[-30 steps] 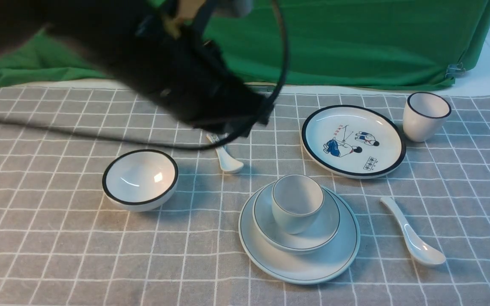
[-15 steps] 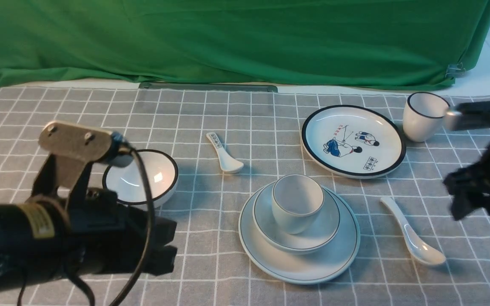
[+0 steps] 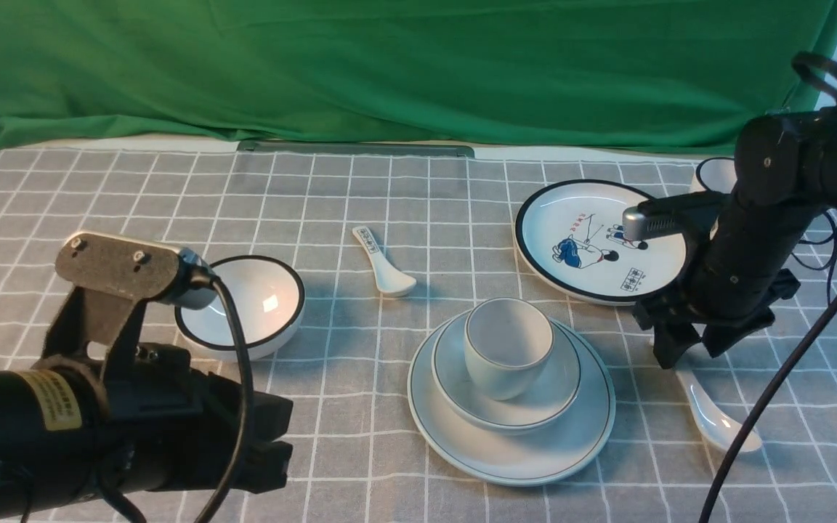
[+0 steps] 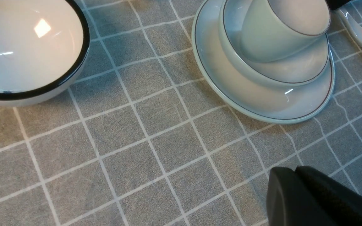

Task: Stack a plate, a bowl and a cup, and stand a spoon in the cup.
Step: Use the right arm to grab a blue soup spoon

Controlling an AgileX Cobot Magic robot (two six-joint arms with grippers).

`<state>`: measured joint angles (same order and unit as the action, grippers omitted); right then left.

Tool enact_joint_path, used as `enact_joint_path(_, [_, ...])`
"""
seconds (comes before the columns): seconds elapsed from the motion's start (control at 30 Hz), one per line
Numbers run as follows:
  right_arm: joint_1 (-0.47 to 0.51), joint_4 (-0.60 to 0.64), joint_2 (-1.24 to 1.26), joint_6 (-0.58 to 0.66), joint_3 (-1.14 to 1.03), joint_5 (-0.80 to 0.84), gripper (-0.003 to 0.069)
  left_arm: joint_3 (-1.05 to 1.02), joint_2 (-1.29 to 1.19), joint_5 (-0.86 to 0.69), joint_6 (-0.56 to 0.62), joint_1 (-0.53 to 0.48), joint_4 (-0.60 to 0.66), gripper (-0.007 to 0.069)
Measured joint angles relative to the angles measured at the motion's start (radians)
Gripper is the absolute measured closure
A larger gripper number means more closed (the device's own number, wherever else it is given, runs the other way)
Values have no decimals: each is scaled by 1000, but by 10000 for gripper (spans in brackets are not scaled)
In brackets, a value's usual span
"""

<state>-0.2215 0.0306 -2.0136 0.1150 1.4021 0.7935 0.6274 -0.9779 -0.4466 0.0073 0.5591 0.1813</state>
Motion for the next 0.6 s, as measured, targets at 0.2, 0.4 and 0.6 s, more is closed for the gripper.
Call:
enact_joint_path(0.2, [0,1,-26,0,0,-3,307,0,0,0,0,0,-13,616])
enact_joint_path(0.4, [0,1,-28,9,0,4,481,-1,0,0,0,0,-19,616])
enact_joint_path(0.6, [-4,16,104,10,-9,27,479,-3,0,0,0,0,-21,616])
